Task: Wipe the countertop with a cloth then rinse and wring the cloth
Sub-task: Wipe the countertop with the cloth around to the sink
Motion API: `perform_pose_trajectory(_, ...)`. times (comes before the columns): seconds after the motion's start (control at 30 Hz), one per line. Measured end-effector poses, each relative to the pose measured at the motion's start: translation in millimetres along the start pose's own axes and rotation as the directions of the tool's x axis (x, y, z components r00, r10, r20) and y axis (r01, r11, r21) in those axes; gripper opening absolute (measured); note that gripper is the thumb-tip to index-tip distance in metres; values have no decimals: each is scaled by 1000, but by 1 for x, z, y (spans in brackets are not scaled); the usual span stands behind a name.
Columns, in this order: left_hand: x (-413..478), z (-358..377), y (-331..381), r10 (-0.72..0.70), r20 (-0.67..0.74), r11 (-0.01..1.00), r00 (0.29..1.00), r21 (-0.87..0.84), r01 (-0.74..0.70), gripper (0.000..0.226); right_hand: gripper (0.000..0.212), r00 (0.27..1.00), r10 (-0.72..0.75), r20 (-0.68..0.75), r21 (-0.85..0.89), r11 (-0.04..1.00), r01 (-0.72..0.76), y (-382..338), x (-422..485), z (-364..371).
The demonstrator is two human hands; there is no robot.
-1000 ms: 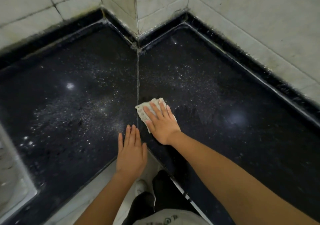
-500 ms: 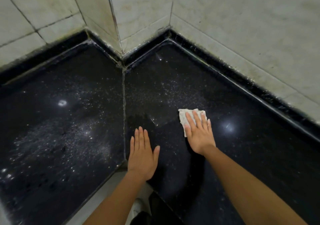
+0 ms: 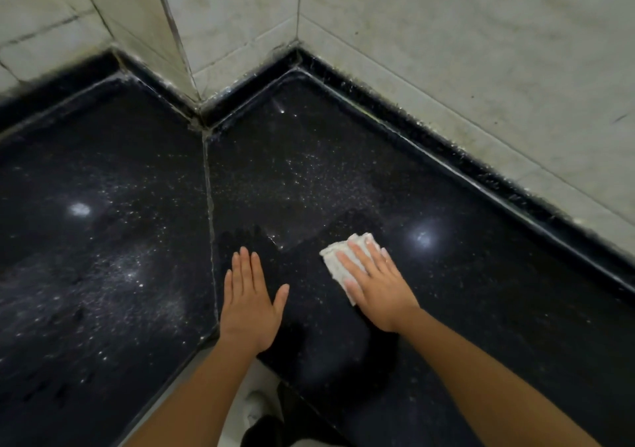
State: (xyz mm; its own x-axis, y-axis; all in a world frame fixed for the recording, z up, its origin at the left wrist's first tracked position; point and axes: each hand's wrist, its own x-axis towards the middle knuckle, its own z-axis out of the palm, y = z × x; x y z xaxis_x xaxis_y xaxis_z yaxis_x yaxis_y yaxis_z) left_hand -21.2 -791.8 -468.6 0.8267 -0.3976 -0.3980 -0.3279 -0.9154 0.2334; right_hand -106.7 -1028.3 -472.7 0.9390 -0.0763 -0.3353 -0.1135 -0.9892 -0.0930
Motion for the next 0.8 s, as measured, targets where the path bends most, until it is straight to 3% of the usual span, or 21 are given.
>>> perform_pose_trajectory(0.13,0,-3,1,-4,24,1000,1000,-8,4,91,59,925,377,49,132,915,-380,47,22,-18)
perform_pose_trajectory(0.23,0,-4,1,-10,39,1000,999,-11,10,92,57,795,597,111,269,752,-602,69,41,-35)
perform_pose_trajectory(0.3,1,-5,1,-14,55,1000,998,-14,15,95,57,696,704,143,340,625,-702,64,56,-42)
perform_pose_trajectory(0.37,2,-6,2,-19,74,999,997,-33,22,98,58,661,732,166,369,575,-730,46,67,-47)
perform_pose_trajectory(0.47,3,-6,3,-22,83,999,996,-32,25,101,59,763,633,130,346,692,-633,15,74,-44)
perform_pose_trajectory(0.63,4,-6,5,-35,85,998,996,-41,39,102,58,936,328,127,266,898,-351,-44,75,-34)
perform_pose_trajectory(0.8,6,-3,5,-49,55,997,997,-62,53,104,56,993,-48,109,139,990,32,-63,73,-32)
